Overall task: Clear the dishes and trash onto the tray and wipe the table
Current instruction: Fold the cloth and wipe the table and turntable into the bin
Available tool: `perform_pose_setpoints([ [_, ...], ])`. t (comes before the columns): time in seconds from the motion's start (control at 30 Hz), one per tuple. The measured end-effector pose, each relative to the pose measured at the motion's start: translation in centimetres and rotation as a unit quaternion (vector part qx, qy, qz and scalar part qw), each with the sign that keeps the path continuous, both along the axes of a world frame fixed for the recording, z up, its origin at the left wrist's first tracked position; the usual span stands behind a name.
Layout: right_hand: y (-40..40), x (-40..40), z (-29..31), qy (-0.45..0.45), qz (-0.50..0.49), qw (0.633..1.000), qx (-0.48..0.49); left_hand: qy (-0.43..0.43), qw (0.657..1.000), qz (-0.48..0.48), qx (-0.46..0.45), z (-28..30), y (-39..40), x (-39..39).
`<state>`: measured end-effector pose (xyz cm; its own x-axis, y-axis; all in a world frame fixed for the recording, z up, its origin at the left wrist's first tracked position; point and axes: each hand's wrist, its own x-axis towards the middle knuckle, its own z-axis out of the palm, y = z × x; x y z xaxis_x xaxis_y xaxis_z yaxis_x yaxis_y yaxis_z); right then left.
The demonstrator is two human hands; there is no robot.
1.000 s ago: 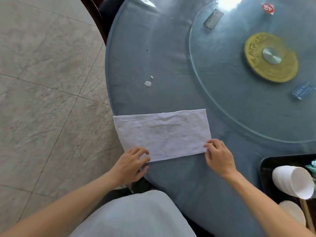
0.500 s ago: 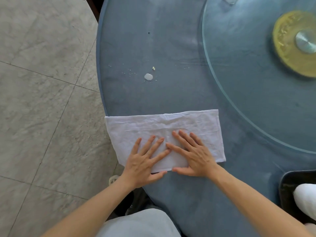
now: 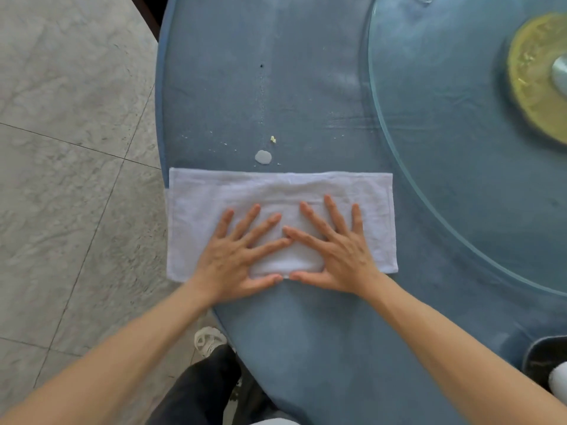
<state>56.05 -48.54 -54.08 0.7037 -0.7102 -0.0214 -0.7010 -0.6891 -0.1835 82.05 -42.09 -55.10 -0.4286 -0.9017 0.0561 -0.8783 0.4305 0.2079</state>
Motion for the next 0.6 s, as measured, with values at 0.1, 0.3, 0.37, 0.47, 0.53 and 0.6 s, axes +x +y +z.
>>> perform_pose_setpoints([
  [0.1,-4.9,2.9,-0.1,0.023,-0.023,0.999,-0.007,-0.032,0.999,-0.016,0.004,-0.2,-5.9,3.2],
  [0.3,-13.1,5.9,-0.3,0.062,-0.041,0.997,0.003,-0.055,0.998,0.031,0.003,-0.2,-13.4,5.8],
  [0.37,-15.4,6.9,-0.2,0.063,-0.041,0.997,0.006,-0.054,0.998,0.035,0.000,-0.1,-15.5,6.7],
  [0.47,-18.2,8.0,-0.2,0.064,-0.053,0.997,0.008,-0.059,0.998,0.024,0.001,0.0,-18.8,8.0],
  [0.53,-20.0,8.7,-0.1,0.069,-0.058,0.996,0.009,-0.060,0.998,0.011,0.008,0.2,-21.1,8.9],
  [0.6,-21.6,9.3,-0.1,0.073,-0.062,0.995,0.009,-0.055,0.998,0.005,0.014,0.2,-23.1,9.7],
])
